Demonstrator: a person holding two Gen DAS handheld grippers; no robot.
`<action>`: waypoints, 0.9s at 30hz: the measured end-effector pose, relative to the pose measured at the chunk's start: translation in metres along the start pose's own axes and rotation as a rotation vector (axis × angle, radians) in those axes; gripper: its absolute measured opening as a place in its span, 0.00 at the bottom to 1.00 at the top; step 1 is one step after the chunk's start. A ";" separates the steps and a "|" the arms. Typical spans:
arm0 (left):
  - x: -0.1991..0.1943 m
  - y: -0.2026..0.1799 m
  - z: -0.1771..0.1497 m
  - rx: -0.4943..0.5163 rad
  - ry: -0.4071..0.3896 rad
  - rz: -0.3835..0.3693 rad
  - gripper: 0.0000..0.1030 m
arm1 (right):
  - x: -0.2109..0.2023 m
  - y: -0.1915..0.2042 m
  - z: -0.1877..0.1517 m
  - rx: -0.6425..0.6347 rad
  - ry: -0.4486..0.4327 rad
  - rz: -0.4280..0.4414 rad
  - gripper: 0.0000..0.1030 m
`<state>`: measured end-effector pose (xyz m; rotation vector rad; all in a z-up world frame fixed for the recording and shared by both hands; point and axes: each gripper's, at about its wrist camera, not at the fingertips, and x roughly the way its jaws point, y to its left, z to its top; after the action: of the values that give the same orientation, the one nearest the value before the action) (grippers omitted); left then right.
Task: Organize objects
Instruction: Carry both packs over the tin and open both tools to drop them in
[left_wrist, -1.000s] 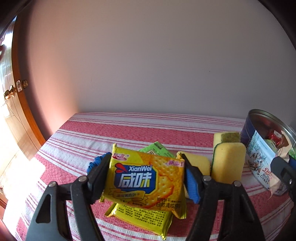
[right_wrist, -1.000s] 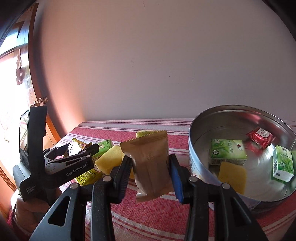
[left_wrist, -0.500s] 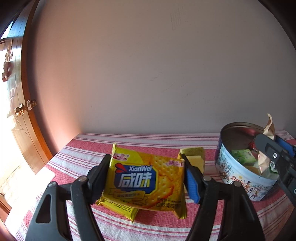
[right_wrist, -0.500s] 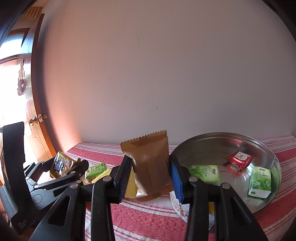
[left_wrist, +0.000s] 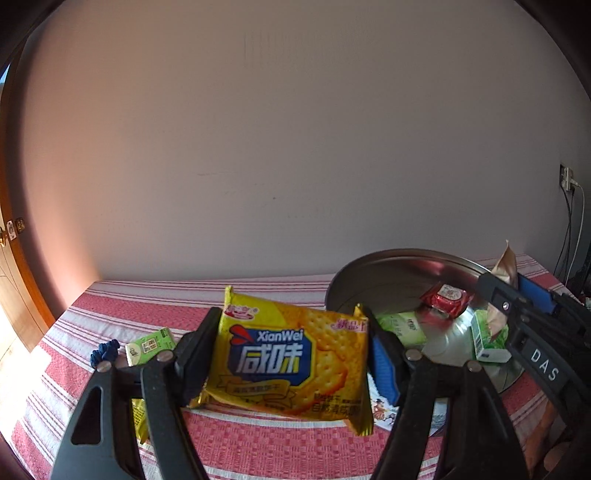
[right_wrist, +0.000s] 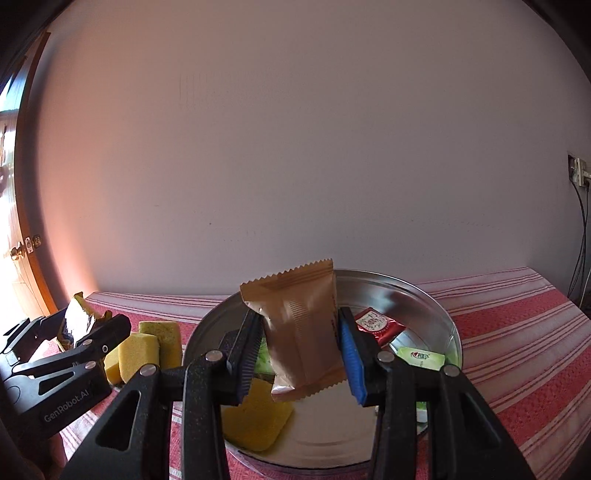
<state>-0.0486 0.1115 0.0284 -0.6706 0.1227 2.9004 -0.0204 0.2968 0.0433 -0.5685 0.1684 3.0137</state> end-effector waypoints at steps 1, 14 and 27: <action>0.002 -0.009 0.001 0.003 0.004 -0.012 0.70 | 0.002 -0.006 0.001 0.003 0.003 -0.012 0.42; 0.046 -0.085 0.003 0.026 0.084 -0.117 0.70 | 0.045 -0.061 0.003 0.011 0.090 -0.160 0.42; 0.067 -0.090 -0.010 0.030 0.144 -0.123 0.70 | 0.074 -0.066 -0.011 -0.027 0.172 -0.166 0.42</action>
<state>-0.0884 0.2080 -0.0139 -0.8499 0.1372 2.7263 -0.0793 0.3641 -0.0005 -0.8027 0.0849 2.8104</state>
